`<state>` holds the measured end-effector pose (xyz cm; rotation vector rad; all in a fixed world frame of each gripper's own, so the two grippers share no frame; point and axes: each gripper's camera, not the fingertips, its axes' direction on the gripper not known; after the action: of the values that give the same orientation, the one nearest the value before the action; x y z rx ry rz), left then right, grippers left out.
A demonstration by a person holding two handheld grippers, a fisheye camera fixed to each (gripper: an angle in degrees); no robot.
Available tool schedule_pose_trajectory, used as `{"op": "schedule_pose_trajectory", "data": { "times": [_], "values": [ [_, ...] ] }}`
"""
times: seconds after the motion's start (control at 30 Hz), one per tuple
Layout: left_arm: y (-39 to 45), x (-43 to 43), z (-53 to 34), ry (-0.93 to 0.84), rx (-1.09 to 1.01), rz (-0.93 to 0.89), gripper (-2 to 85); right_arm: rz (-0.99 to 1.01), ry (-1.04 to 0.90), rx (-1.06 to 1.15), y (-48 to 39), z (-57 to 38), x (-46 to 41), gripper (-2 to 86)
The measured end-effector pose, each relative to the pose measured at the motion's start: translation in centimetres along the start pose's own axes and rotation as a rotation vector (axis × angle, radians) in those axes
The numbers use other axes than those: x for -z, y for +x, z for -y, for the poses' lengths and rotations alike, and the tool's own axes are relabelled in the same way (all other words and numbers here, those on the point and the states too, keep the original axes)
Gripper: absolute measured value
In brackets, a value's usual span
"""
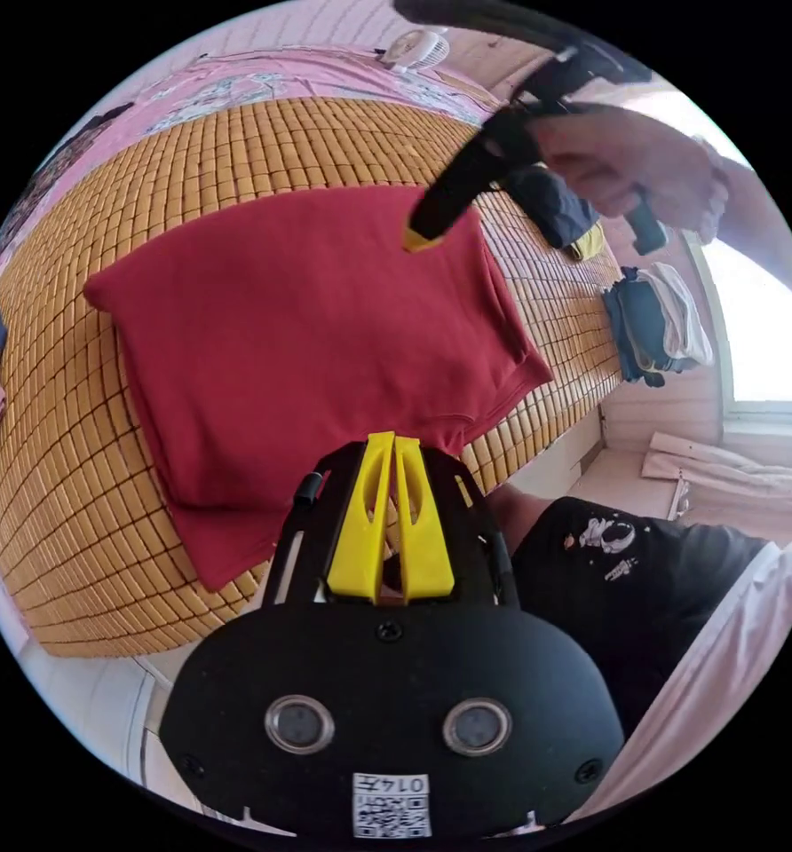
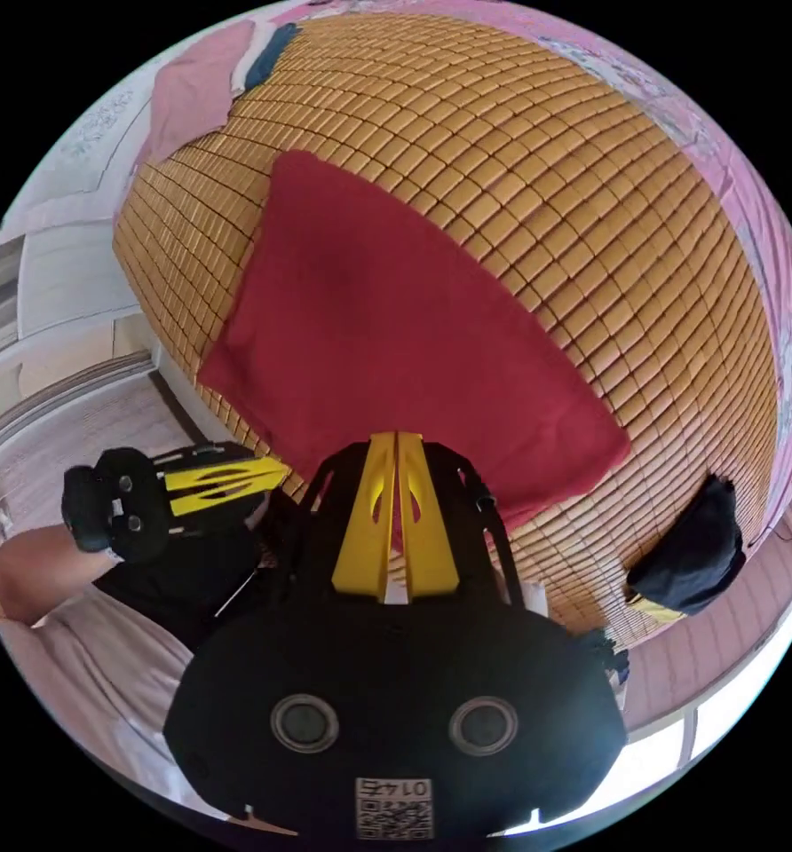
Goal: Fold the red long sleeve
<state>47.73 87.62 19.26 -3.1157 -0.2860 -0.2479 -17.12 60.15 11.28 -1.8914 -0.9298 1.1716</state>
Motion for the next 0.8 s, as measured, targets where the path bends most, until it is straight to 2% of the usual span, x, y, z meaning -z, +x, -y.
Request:
{"op": "schedule_pose_trajectory", "data": {
  "times": [0.1, 0.2, 0.23, 0.4, 0.53, 0.7, 0.8],
  "values": [
    [-0.9, -2.2, 2.5, 0.019, 0.004, 0.0, -1.0, -0.119, 0.083, 0.048, -0.2, 3.6, -0.6, -0.9],
    [-1.8, -5.7, 3.5, -0.073, -0.024, 0.053, -1.0, -0.163, -0.029, 0.079, 0.4, 5.6, -5.3, -1.0],
    [-1.9, -5.7, 3.4, -0.048, -0.039, 0.042, -1.0, -0.156, -0.032, 0.072, 0.5, 5.6, -6.0, -1.0],
    [-1.3, -5.6, 1.4, 0.083, -0.167, 0.081, -1.0, -0.172, -0.012, 0.185, 0.5, 4.0, -6.8, -1.0],
    [-0.8, -5.4, 2.2, 0.05, -0.157, 0.102, -1.0, -0.2, 0.001, 0.19, 0.4, 2.4, -7.1, -1.0],
    [-2.1, -5.4, 3.2, 0.013, -0.099, 0.023, -1.0, -0.188, 0.024, 0.165, 1.3, -0.1, -7.3, -1.0],
    [-0.5, -5.6, 3.4, 0.01, -0.146, 0.101, -1.0, -0.22, 0.049, 0.158, 1.4, -1.8, -7.5, -1.0]
  ]
}}
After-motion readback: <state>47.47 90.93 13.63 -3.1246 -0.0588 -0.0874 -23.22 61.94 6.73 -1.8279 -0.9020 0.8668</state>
